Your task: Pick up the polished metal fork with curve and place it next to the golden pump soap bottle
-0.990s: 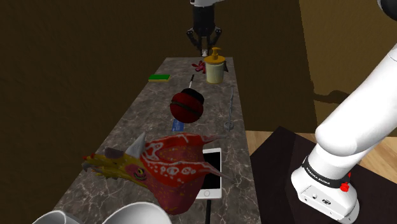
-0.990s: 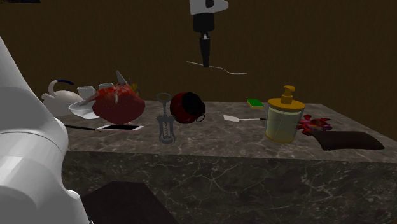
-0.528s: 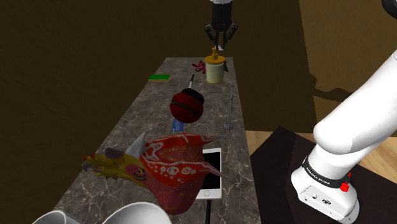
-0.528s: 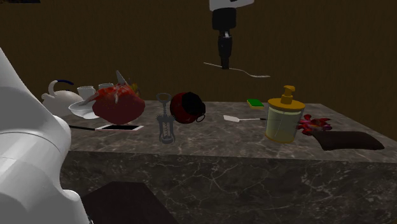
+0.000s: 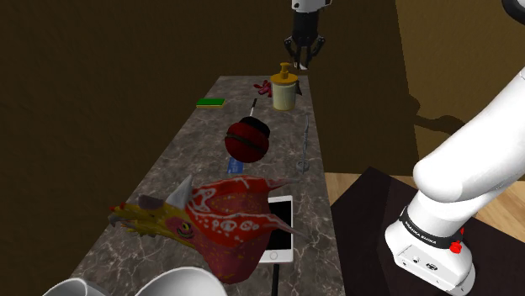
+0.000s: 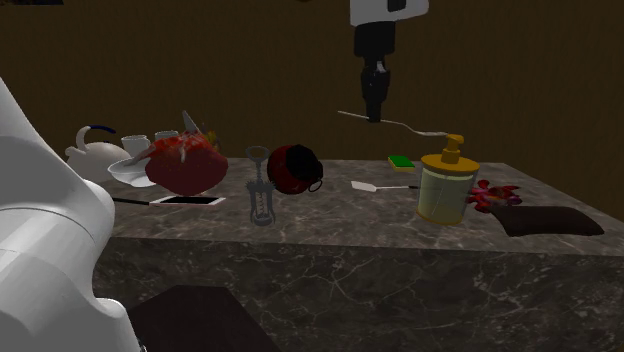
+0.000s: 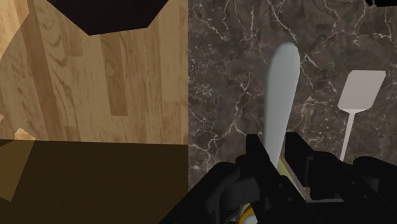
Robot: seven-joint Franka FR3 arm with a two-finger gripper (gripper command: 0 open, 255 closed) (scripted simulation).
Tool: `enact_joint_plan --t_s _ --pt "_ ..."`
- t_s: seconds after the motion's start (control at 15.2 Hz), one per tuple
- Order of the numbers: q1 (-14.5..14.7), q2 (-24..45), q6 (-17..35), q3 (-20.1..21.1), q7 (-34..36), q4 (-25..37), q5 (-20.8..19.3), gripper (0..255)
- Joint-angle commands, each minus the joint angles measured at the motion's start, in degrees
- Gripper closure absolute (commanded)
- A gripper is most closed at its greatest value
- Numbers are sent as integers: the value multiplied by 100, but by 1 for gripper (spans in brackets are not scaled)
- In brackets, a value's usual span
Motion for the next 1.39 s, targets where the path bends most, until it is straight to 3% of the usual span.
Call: enact_joint_plan --t_s 0.0,1.32 --pt "2 -15 148 1 2 -160 4 255" --pt "16 125 1681 38 94 -1560 -42 255"
